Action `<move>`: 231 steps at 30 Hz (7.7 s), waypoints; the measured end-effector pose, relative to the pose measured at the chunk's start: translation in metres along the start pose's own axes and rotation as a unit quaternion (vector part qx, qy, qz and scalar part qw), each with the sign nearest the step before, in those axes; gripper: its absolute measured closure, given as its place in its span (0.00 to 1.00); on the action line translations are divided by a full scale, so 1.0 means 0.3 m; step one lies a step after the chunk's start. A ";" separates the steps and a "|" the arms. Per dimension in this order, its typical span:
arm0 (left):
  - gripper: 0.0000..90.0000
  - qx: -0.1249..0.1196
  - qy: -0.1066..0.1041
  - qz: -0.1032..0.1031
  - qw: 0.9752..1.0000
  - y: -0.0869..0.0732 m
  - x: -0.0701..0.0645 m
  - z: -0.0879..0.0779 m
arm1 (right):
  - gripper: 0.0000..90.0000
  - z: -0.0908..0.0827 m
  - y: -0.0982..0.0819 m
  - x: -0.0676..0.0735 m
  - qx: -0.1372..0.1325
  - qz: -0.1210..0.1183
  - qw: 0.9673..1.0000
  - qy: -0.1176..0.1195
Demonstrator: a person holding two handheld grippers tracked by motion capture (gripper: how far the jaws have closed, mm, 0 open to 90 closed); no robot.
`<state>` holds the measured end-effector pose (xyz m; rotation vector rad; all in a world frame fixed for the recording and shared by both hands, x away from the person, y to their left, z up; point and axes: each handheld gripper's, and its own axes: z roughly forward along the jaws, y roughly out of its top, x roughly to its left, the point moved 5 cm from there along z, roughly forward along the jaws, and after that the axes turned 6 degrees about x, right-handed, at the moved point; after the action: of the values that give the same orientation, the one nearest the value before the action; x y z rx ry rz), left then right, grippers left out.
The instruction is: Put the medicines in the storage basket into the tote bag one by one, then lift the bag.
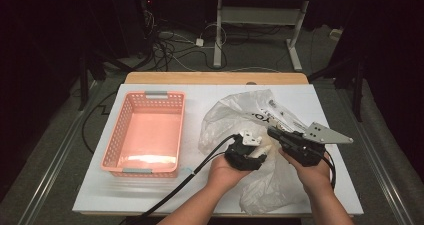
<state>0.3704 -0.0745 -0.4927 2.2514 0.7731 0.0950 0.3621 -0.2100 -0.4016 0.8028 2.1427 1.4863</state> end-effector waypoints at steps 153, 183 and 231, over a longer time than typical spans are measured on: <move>0.98 -0.157 0.125 -0.009 0.980 -0.188 0.067 -0.396 | 1.00 -0.020 -0.006 0.038 -0.010 -0.007 0.999 -0.035; 0.98 -0.312 0.150 0.077 0.935 0.417 0.056 -0.649 | 1.00 -0.030 0.414 -0.097 -0.132 -0.007 0.984 -0.122; 0.18 -0.212 0.069 -0.033 0.974 -0.191 0.059 -0.600 | 0.84 -0.110 0.222 -0.211 -0.065 0.019 0.988 -0.135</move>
<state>0.3044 0.0796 -0.4041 1.8262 0.8128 0.3560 0.4039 -0.2573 -0.3271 0.9441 1.8232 1.4269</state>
